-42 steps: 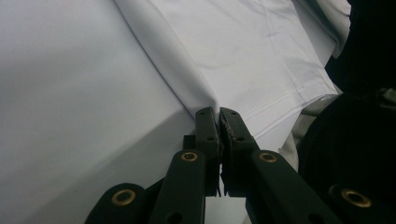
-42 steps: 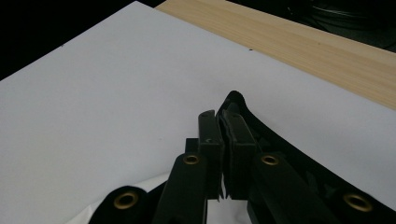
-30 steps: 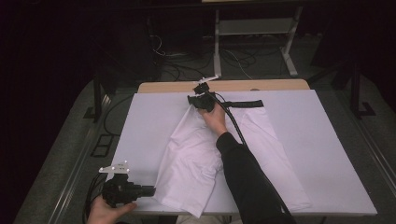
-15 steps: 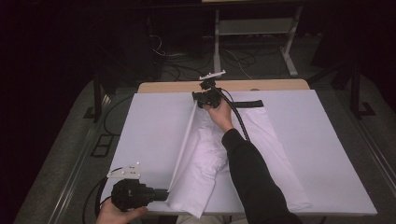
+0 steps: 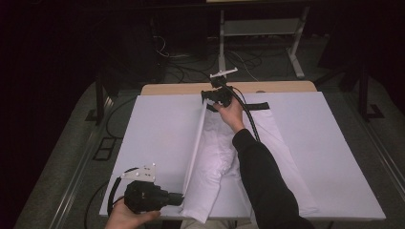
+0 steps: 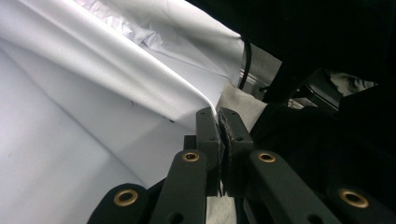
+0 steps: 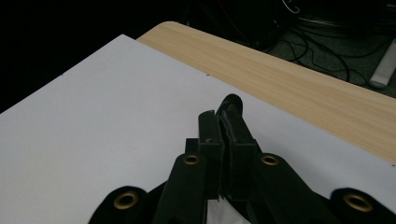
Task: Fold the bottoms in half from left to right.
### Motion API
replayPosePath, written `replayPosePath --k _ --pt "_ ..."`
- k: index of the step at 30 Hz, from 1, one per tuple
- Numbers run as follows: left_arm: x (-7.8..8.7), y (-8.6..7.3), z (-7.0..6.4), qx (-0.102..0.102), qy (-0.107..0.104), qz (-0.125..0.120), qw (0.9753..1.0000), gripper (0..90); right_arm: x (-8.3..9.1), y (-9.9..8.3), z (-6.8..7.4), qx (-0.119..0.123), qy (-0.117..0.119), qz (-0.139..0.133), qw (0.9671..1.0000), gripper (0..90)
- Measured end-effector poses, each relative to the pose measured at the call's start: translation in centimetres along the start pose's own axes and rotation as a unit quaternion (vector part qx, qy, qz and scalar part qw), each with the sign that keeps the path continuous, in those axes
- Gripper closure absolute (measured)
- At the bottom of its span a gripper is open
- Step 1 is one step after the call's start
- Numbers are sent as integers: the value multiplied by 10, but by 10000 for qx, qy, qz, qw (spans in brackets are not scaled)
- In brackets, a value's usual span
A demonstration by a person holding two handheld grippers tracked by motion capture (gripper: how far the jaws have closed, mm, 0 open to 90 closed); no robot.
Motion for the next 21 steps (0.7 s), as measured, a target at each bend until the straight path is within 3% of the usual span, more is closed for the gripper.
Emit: replayPosePath --k 10,21 --pt "-20 12 -7 -177 -253 56 9995 863 9 2 -8 93 -78 16 9999 856" --pt "-52 23 -20 -355 -600 224 9973 863 24 5 -19 178 -155 25 9997 856"
Point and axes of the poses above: each handheld gripper's, and its own axes: x roughly backward along the jaws, y roughly out of its top, z roughly to its left, the point moved 8 cm from there along -x, roughly forward along the jaws, and after that the axes turned 15 degrees about -z, right-handed, at the moved point
